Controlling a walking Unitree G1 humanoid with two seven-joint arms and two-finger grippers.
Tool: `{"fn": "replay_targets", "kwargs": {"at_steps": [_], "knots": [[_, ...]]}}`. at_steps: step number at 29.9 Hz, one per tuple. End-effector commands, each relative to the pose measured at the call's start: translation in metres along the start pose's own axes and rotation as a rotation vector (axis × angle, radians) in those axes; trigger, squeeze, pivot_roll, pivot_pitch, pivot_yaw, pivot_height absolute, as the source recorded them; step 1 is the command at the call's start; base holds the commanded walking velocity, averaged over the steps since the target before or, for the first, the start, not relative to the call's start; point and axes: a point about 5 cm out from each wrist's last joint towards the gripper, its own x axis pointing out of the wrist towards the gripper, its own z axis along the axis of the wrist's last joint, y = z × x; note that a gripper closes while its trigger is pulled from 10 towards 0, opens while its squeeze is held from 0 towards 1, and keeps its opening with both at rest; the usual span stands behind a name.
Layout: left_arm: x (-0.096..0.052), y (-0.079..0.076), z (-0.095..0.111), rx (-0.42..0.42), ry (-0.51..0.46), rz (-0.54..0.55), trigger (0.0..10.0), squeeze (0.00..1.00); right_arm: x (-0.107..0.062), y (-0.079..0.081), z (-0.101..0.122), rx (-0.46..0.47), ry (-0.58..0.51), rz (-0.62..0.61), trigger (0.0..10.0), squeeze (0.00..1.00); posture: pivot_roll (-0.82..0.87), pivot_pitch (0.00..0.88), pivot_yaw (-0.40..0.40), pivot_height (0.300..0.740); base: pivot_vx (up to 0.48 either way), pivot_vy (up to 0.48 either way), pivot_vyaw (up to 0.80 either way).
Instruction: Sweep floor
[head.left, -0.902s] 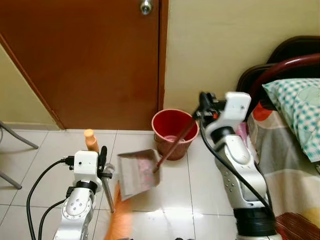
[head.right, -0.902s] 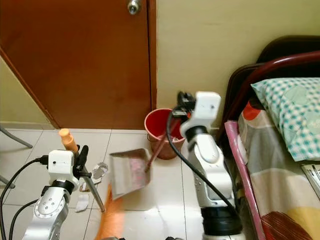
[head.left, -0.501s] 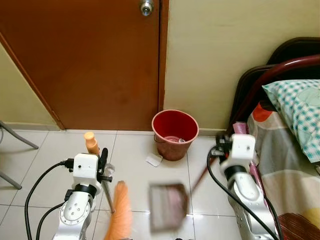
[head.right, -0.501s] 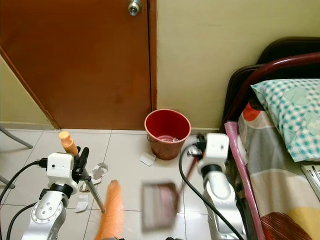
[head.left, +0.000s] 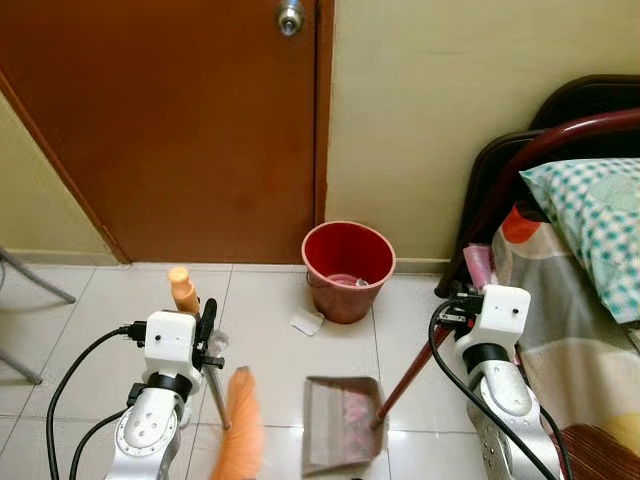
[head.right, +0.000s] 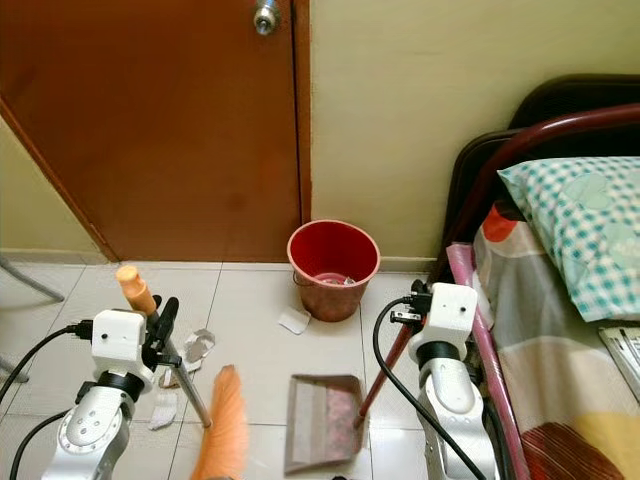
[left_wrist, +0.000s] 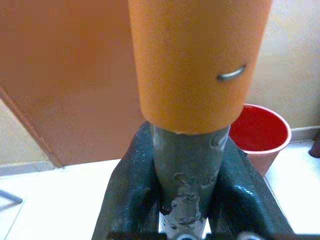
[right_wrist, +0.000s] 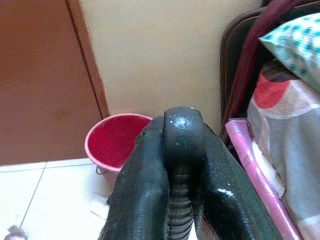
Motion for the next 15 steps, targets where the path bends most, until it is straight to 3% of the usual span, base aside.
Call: {"fn": "replay_targets", "kwargs": {"at_steps": [1, 12, 15], "knots": [[0.0032, 0.0075, 0.0079, 0.049, -0.028, 0.016, 10.0, 0.00, 0.0008, -0.0049, 0.0038, 0.002, -0.024, -0.024, 10.0, 0.00, 0.06, 0.094, 0.017, 0.740, 0.240, 0.000, -0.80], [0.0068, 0.0043, 0.0118, 0.037, -0.047, 0.016, 10.0, 0.00, 0.0025, -0.0008, 0.0014, -0.008, -0.019, -0.003, 10.0, 0.00, 0.05, 0.099, 0.016, 0.740, 0.253, 0.000, -0.63], [0.0073, 0.0041, 0.0118, 0.034, -0.047, 0.018, 10.0, 0.00, 0.0027, -0.0011, -0.0004, -0.011, -0.013, 0.000, 10.0, 0.00, 0.05, 0.101, 0.015, 0.740, 0.256, 0.246, -0.56]]}}
